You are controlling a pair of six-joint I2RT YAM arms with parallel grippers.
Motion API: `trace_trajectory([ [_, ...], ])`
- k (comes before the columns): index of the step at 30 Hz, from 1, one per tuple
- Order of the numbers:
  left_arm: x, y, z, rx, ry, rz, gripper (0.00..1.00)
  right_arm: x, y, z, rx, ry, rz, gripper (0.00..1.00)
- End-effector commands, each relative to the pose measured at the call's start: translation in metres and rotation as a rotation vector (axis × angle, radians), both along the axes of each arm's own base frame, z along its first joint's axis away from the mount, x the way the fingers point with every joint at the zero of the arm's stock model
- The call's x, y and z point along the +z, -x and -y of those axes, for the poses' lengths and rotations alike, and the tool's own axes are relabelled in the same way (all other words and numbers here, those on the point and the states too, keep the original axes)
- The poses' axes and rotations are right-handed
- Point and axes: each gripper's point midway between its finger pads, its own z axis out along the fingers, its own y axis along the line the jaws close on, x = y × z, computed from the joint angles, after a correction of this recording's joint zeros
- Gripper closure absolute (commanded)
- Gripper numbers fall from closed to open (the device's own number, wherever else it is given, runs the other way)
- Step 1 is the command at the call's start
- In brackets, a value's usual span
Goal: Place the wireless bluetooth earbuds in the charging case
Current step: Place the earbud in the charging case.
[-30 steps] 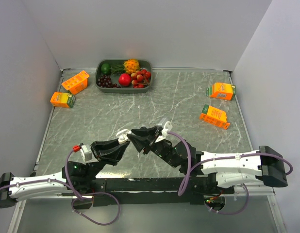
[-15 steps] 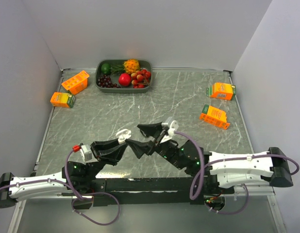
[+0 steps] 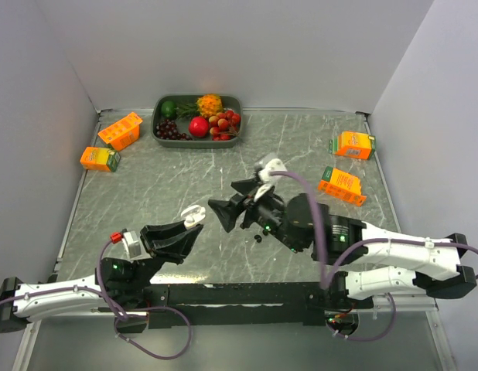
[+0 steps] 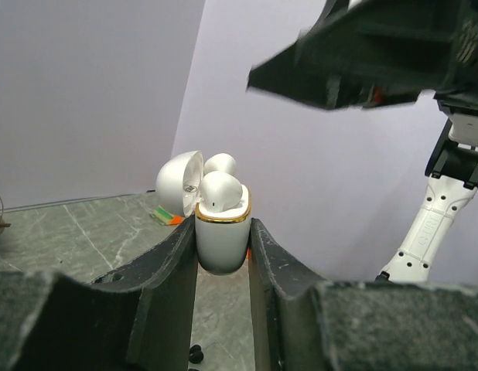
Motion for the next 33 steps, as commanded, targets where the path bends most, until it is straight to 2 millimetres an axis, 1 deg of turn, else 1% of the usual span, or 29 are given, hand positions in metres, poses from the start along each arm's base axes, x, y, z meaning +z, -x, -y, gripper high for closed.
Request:
trace_trajectory([
  [1, -0.021, 0.004, 0.006, -0.029, -0.041, 0.006, 0.99, -0.068, -0.003, 0.01, -0.046, 0.275, -0.104, 0.19],
  [4, -0.021, 0.007, 0.008, -0.047, -0.052, 0.016, 0.99, -0.073, -0.006, 0.01, -0.065, 0.294, -0.121, 0.17],
  [8, -0.025, 0.013, 0.015, -0.084, -0.082, 0.034, 0.99, -0.068, -0.014, 0.013, -0.085, 0.279, -0.14, 0.18],
  [9, -0.026, 0.016, 0.017, -0.099, -0.094, 0.039, 0.99, -0.065, -0.016, 0.015, -0.088, 0.27, -0.142, 0.19],
  [10, -0.016, 0.02, 0.017, -0.119, -0.079, 0.054, 0.99, -0.061, -0.014, 0.016, -0.075, 0.255, -0.143, 0.2],
  [14, -0.017, 0.031, 0.022, -0.18, -0.091, 0.075, 0.99, -0.052, -0.016, 0.026, -0.072, 0.218, -0.139, 0.29],
  [16, -0.017, 0.036, 0.021, -0.209, -0.085, 0.086, 0.99, -0.049, -0.012, 0.031, -0.047, 0.211, -0.141, 0.32],
  [17, -0.016, 0.042, 0.022, -0.237, -0.084, 0.1, 0.99, -0.048, -0.006, 0.029, 0.007, 0.209, -0.154, 0.32],
  [18, -0.011, 0.046, 0.019, -0.254, -0.061, 0.115, 0.99, -0.047, -0.01, 0.032, 0.012, 0.197, -0.175, 0.32],
  [19, -0.012, 0.049, 0.019, -0.272, -0.062, 0.113, 0.99, -0.05, -0.008, 0.036, 0.027, 0.21, -0.193, 0.32],
  [20, -0.009, 0.054, 0.018, -0.297, -0.056, 0.128, 0.99, -0.05, 0.0, 0.032, 0.096, 0.213, -0.213, 0.32],
  [21, -0.006, 0.057, 0.015, -0.311, -0.037, 0.131, 0.99, -0.045, -0.004, 0.036, 0.094, 0.201, -0.227, 0.31],
  [22, -0.005, 0.058, 0.014, -0.317, -0.033, 0.129, 0.99, -0.05, -0.001, 0.038, 0.12, 0.225, -0.252, 0.3],
  [23, -0.006, 0.06, 0.014, -0.329, -0.031, 0.128, 0.99, -0.042, 0.007, 0.035, 0.177, 0.218, -0.261, 0.28],
  [24, -0.003, 0.062, 0.012, -0.338, -0.012, 0.13, 0.99, -0.042, 0.008, 0.035, 0.192, 0.227, -0.269, 0.27],
  [25, -0.003, 0.063, 0.011, -0.341, -0.008, 0.129, 0.99, -0.046, 0.011, 0.033, 0.205, 0.251, -0.286, 0.26],
  [26, -0.003, 0.063, 0.011, -0.343, -0.008, 0.13, 0.99, -0.041, 0.017, 0.029, 0.246, 0.248, -0.288, 0.25],
  [28, -0.005, 0.062, 0.013, -0.337, -0.018, 0.124, 0.99, -0.038, 0.018, 0.025, 0.262, 0.245, -0.291, 0.25],
  [29, -0.004, 0.062, 0.013, -0.337, -0.024, 0.125, 0.99, -0.033, 0.022, 0.023, 0.289, 0.238, -0.286, 0.26],
  [32, -0.007, 0.061, 0.018, -0.338, -0.048, 0.122, 0.99, -0.034, 0.024, 0.018, 0.308, 0.251, -0.287, 0.28],
  [33, -0.007, 0.062, 0.02, -0.343, -0.054, 0.125, 0.99, -0.038, 0.025, 0.015, 0.316, 0.266, -0.296, 0.28],
])
